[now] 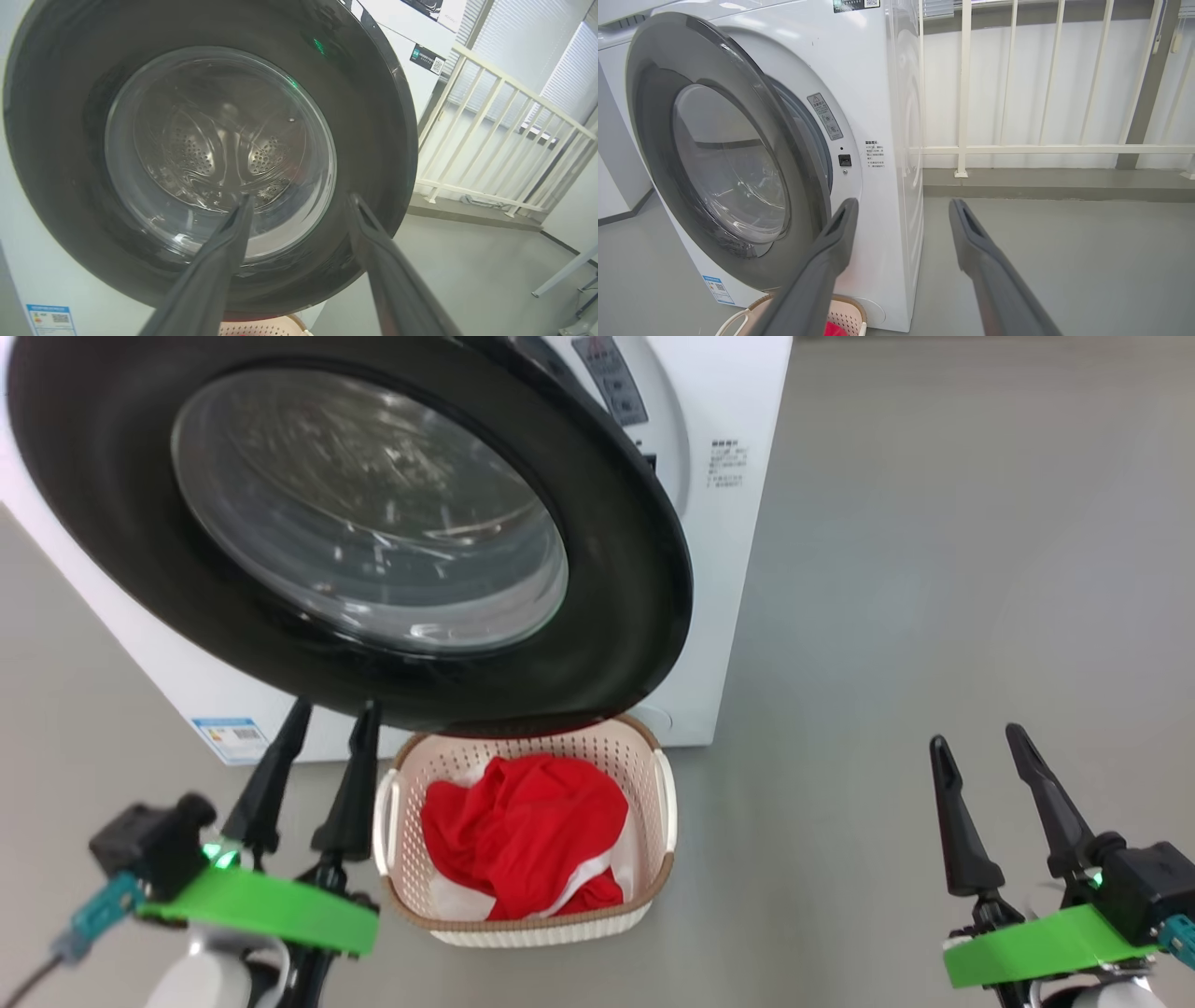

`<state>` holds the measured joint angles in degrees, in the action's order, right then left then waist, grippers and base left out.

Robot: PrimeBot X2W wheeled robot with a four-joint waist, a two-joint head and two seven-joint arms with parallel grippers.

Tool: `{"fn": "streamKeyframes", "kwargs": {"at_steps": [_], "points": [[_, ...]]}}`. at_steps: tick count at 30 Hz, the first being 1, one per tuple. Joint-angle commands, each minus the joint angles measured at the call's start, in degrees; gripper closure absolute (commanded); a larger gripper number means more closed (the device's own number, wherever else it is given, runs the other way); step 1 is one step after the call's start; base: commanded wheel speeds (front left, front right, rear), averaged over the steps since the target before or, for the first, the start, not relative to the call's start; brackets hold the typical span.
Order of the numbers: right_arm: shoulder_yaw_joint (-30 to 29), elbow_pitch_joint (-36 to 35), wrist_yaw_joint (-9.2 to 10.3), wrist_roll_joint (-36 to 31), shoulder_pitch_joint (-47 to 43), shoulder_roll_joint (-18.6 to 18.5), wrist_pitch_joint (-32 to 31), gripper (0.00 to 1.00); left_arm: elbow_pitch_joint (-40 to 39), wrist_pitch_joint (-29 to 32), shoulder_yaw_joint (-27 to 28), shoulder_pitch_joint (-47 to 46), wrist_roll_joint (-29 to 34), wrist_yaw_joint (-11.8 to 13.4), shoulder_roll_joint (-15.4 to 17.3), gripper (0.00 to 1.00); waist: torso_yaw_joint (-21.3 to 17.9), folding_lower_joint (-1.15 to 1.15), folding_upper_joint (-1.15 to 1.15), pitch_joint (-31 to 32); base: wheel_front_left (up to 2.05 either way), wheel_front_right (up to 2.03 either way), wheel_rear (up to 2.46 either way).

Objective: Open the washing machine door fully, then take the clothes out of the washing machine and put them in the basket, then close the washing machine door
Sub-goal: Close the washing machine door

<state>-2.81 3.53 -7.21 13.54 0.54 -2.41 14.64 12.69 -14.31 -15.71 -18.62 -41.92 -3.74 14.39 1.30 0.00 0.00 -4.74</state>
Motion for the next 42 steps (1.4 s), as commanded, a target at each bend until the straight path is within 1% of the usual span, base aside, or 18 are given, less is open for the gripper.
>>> {"fn": "streamKeyframes", "kwargs": {"at_steps": [1, 3, 6, 11, 18, 19, 22, 31, 37, 38, 39, 40, 41, 42], "points": [[0.83, -1.93, -0.28, -0.51, -0.09, -0.46, 0.36, 0.0, -2.8, -0.66, 3.47, 1.01, 2.92, 1.09, 0.97, 0.0, 0.46, 0.0, 0.0, 2.21, 0.0, 0.0, 0.0], [0.15, -2.46, -0.28, -0.59, -0.89, -0.46, 0.36, 0.0, -4.87, -0.67, 5.07, 3.64, 6.87, 1.91, 0.41, 0.0, 0.53, 0.0, 0.0, 2.93, 0.0, 0.0, 0.0], [-0.61, -3.01, -0.28, -0.6, -2.13, -0.46, 0.36, 0.0, -7.04, -0.67, 6.62, 7.3, 11.28, 2.44, -0.39, 0.0, 0.65, 0.0, 0.0, 3.88, 0.0, 0.0, 0.0], [-1.4, -4.06, -0.28, -0.19, -3.92, -0.46, 0.36, 0.0, -8.75, -0.68, 9.02, 11.96, 15.61, 2.42, -1.33, 0.0, 0.73, 0.0, 0.0, 4.63, 0.0, 0.0, 0.0], [-2.09, -4.85, -0.28, 0.55, -5.74, -0.46, 0.36, 0.0, -8.31, -0.68, 11.49, 15.45, 17.9, 0.87, -4.09, 0.0, 0.77, 0.0, 0.0, 5.2, 0.0, 0.0, 0.0], [-2.02, -4.87, -0.28, 0.77, -6.15, -0.46, 0.36, 0.0, -7.99, -0.68, 12.21, 15.81, 18.48, 0.38, -4.93, 0.0, 0.72, 0.0, 0.0, 5.32, 0.0, 0.0, 0.0], [-1.77, -4.8, -0.28, 0.97, -6.55, -0.46, 0.36, 0.0, -7.47, -0.68, 13.05, 16.02, 19.68, -0.34, -5.77, 0.0, 0.64, 0.0, 0.0, 5.47, 0.0, 0.0, 0.0], [-1.54, -4.71, -0.28, 0.97, -7.01, -0.46, 0.36, 0.0, -6.18, -0.69, 14.44, 15.98, 22.28, -1.95, -7.31, 0.0, 0.68, 0.0, 0.0, 5.83, 0.0, 0.0, 0.0], [-1.18, -4.39, -0.28, 0.86, -7.02, -0.46, 0.36, 0.0, -5.61, -0.69, 14.57, 15.85, 22.66, -2.61, -8.15, 0.0, 1.17, 0.0, 0.0, 5.81, 0.0, 0.0, 0.0], [-1.07, -4.2, -0.28, 0.78, -6.89, -0.46, 0.36, 0.24, -5.53, -0.69, 14.65, 15.81, 22.49, -2.72, -8.35, 0.0, 1.3, 0.0, 0.0, 5.77, 0.0, 0.0, 0.0], [-1.02, -4.01, -0.28, 0.7, -6.72, -0.46, 0.36, 0.52, -5.46, -0.69, 14.67, 15.74, 22.45, -2.82, -8.49, 0.0, 1.47, 0.0, 0.0, 5.72, 0.0, 0.0, 0.0], [-0.89, -3.78, -0.28, 0.62, -6.54, -0.46, 0.36, 0.69, -5.41, -0.69, 14.66, 15.69, 22.5, -2.91, -8.6, 0.0, 1.66, 0.0, 0.0, 5.66, 0.0, 0.0, 0.0], [-0.72, -3.51, -0.28, 0.56, -6.33, -0.46, 0.36, 0.98, -5.41, -0.69, 14.6, 15.65, 22.56, -3.0, -8.7, 0.0, 1.86, 0.0, 0.0, 5.6, 0.0, 0.0, 0.0], [-0.56, -3.26, -0.28, 0.52, -6.01, -0.46, 0.36, 1.0, -5.47, -0.69, 14.53, 15.62, 22.59, -3.07, -8.81, 0.0, 2.06, 0.0, 0.0, 5.52, 0.0, 0.0, 0.0]]}}
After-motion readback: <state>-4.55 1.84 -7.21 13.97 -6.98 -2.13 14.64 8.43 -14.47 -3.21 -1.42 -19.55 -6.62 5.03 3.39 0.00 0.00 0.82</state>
